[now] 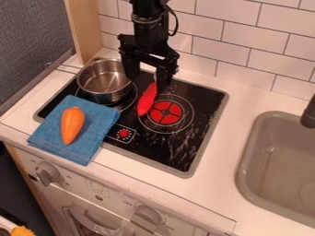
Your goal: Take the orange object and put it right upper corner of the right burner
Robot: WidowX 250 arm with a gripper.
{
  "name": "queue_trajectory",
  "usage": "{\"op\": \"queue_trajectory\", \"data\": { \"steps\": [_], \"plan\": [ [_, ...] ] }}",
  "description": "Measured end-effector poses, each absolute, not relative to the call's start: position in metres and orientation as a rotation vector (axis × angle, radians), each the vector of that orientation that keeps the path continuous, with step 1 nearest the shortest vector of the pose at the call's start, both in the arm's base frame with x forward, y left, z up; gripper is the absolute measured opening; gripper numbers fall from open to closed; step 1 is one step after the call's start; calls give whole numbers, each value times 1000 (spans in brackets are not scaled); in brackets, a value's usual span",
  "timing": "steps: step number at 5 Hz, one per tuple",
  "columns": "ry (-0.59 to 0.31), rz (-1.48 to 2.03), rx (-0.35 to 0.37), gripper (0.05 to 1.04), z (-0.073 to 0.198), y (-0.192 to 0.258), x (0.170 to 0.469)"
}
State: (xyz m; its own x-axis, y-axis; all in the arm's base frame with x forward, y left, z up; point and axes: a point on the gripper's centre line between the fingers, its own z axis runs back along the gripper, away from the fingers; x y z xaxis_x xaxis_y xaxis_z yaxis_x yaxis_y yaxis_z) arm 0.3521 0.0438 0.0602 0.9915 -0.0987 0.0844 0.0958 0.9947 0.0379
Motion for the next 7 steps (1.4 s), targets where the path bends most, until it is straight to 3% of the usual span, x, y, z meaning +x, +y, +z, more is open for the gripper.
{"op": "queue_trajectory", "data": {
  "steps": [1, 2, 4, 5, 7],
  "plan": [
    [-46, -97, 26, 999, 47, 43, 347],
    [-30, -114, 22, 999, 43, 43, 323],
    [-61, -26, 83, 999, 67, 92, 260],
    [-25, 100, 100, 999, 58, 126, 232],
    [58, 139, 68, 999, 24, 134, 235]
  ]
}}
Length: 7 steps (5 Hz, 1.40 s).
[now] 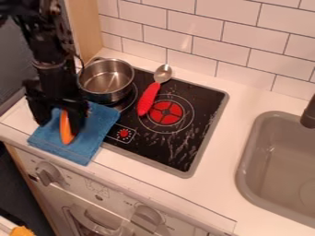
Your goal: Take the orange object and put it right upper corner of the right burner
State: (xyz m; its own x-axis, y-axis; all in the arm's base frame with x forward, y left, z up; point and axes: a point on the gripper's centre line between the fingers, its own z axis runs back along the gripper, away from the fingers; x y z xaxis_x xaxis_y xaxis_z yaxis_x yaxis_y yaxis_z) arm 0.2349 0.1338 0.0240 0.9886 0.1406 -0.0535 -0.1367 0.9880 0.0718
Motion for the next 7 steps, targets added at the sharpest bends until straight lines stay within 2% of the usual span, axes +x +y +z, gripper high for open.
{"op": "queue_trajectory", "data": {
  "steps": [1, 2, 3, 4, 5, 6, 7],
  "plan": [
    [60, 141, 64, 961, 21, 134, 236],
    [49, 133, 60, 657, 21, 133, 237],
    [30, 123, 60, 564, 25, 130, 238],
    [-19, 93, 52, 564, 37, 117, 248],
    [-104, -36, 31, 564, 61, 79, 274],
    [-159, -152, 7, 564, 76, 38, 316],
    [-90, -228, -15, 564, 47, 0, 355]
  ]
}}
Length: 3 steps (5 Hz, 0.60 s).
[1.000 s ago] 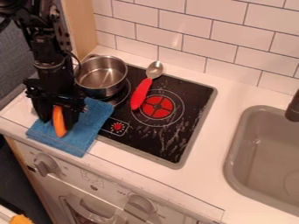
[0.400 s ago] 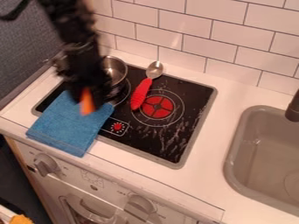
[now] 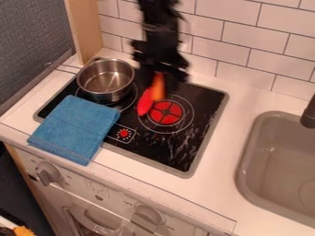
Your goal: Take the orange object and put it right upper corner of the right burner
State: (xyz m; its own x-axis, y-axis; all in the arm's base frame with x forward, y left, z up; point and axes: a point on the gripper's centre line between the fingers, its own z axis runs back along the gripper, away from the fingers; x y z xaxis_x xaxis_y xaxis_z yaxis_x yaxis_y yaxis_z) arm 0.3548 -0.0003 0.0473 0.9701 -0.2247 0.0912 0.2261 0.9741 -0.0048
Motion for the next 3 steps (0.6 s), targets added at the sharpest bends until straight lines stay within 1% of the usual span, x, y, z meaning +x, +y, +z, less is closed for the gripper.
{"op": "queue_trajectory", "data": {
  "steps": [1, 2, 3],
  "plan": [
    [-58, -233, 4, 564, 32, -16, 373],
    [-48, -221, 3, 663, 28, -17, 379],
    [-38, -228, 6, 952, 26, -17, 376]
  ]
}}
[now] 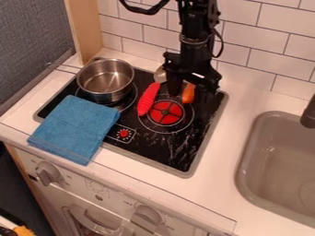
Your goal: Take the orange object and put it right upper corner of the right burner
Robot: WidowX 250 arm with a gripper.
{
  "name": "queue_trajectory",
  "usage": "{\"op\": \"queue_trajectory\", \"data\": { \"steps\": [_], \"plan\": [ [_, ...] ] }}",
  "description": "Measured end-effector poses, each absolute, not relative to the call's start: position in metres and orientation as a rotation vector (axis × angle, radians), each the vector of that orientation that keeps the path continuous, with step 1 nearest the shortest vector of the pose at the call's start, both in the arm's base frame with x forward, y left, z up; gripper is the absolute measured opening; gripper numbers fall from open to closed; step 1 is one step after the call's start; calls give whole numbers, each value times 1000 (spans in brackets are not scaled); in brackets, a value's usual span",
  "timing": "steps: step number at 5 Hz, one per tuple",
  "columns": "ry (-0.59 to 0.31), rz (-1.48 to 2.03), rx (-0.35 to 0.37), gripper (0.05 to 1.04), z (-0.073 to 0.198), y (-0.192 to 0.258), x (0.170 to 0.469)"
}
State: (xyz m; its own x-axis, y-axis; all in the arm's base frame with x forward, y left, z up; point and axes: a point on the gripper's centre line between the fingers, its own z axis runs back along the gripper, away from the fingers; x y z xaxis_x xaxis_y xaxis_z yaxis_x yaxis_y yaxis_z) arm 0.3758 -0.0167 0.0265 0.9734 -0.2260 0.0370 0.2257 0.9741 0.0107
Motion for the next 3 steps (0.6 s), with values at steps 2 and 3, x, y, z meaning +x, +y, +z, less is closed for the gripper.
{"op": "queue_trajectory", "data": {
  "steps": [2, 3],
  "plan": [
    [-138, -208, 2, 1000, 78, -20, 370],
    [-171, -179, -3, 1000, 101, -20, 361]
  ]
}}
